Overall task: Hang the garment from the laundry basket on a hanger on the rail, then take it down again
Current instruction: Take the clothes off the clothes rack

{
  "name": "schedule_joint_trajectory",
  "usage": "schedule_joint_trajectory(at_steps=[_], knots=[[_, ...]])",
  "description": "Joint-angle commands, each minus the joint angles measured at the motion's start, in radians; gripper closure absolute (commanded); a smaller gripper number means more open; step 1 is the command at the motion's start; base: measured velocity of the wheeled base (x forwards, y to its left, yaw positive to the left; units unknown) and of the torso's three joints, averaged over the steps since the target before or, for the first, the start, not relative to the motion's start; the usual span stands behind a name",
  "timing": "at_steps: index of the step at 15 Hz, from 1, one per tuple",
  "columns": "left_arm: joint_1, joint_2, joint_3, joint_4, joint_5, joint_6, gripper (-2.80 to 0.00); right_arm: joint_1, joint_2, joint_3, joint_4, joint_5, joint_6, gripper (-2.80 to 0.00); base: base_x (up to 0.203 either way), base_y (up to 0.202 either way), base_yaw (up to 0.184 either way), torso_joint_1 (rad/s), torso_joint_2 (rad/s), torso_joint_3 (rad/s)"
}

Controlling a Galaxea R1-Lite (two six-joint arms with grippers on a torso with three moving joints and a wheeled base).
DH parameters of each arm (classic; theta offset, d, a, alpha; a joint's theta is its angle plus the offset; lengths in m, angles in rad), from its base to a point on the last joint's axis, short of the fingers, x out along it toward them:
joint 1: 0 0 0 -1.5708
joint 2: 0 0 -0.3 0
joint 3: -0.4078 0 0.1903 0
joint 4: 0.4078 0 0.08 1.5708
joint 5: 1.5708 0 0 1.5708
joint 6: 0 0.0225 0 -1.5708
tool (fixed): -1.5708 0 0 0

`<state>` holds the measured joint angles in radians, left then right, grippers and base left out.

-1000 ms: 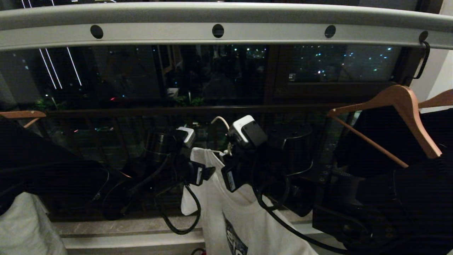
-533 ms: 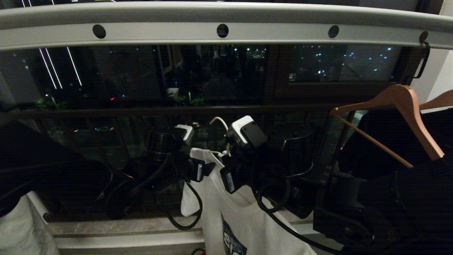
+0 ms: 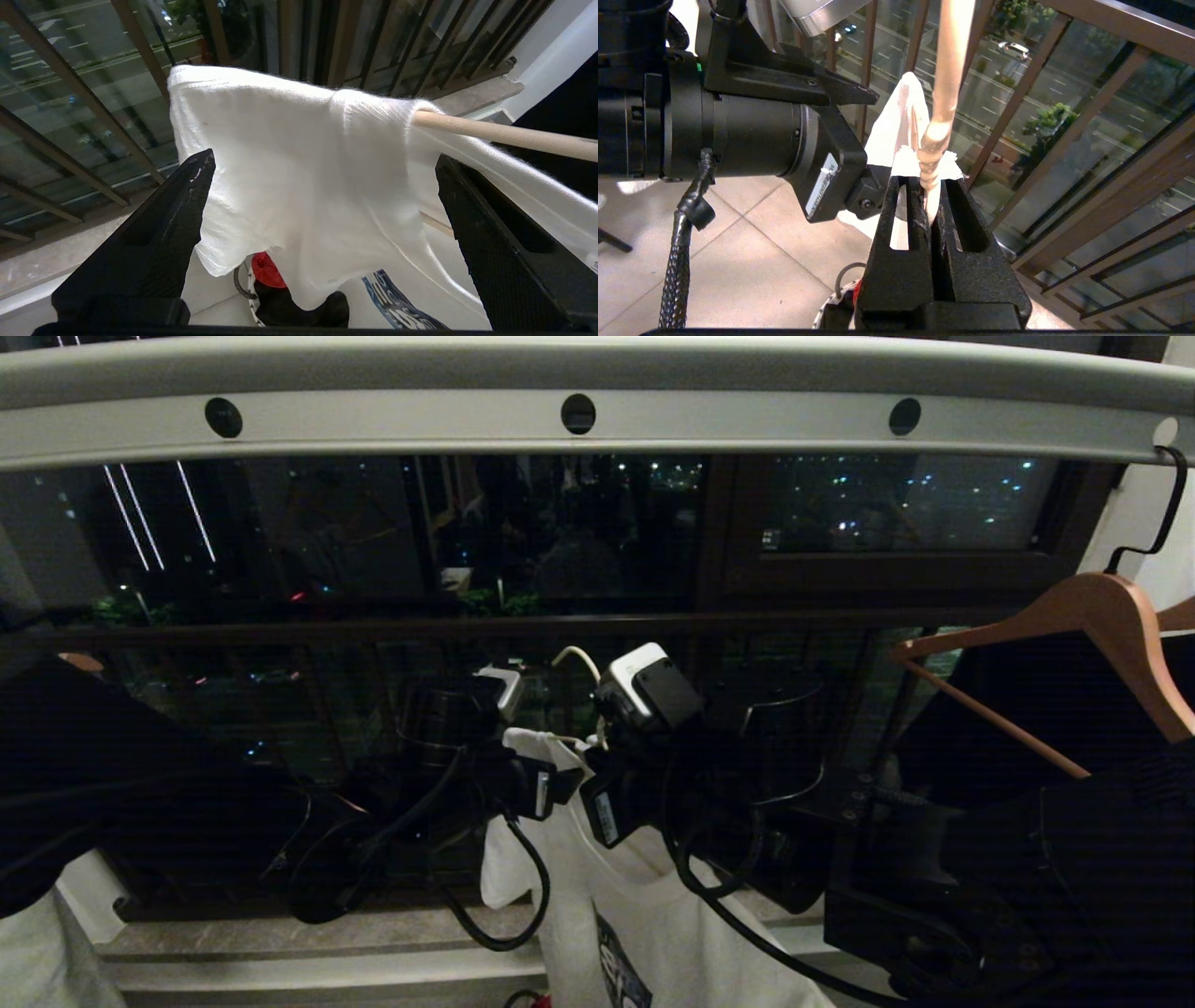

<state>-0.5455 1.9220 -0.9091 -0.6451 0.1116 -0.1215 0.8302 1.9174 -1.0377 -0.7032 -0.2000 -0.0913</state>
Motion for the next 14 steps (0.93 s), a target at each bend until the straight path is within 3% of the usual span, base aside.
schedule_joint_trajectory(at_steps=[1, 5, 14], knots=[[0.0, 0.014, -0.003, -0.005, 0.025, 0.004, -2.8, 0.003, 0.002, 0.001, -0.004, -0.001, -0.001, 0.0, 0.0, 0.0, 0.0, 0.0, 0.0, 0.0], [0.036, 0.018, -0.031, -0.005, 0.057, 0.014, -2.8, 0.001, 0.002, -0.001, -0.006, -0.013, -0.001, 0.0, 0.0, 0.0, 0.0, 0.0, 0.0, 0.0], [0.058, 0.022, -0.034, -0.005, 0.057, 0.016, -2.8, 0.0, 0.002, -0.004, -0.006, -0.016, -0.002, 0.0, 0.0, 0.0, 0.0, 0.0, 0.0, 0.0]])
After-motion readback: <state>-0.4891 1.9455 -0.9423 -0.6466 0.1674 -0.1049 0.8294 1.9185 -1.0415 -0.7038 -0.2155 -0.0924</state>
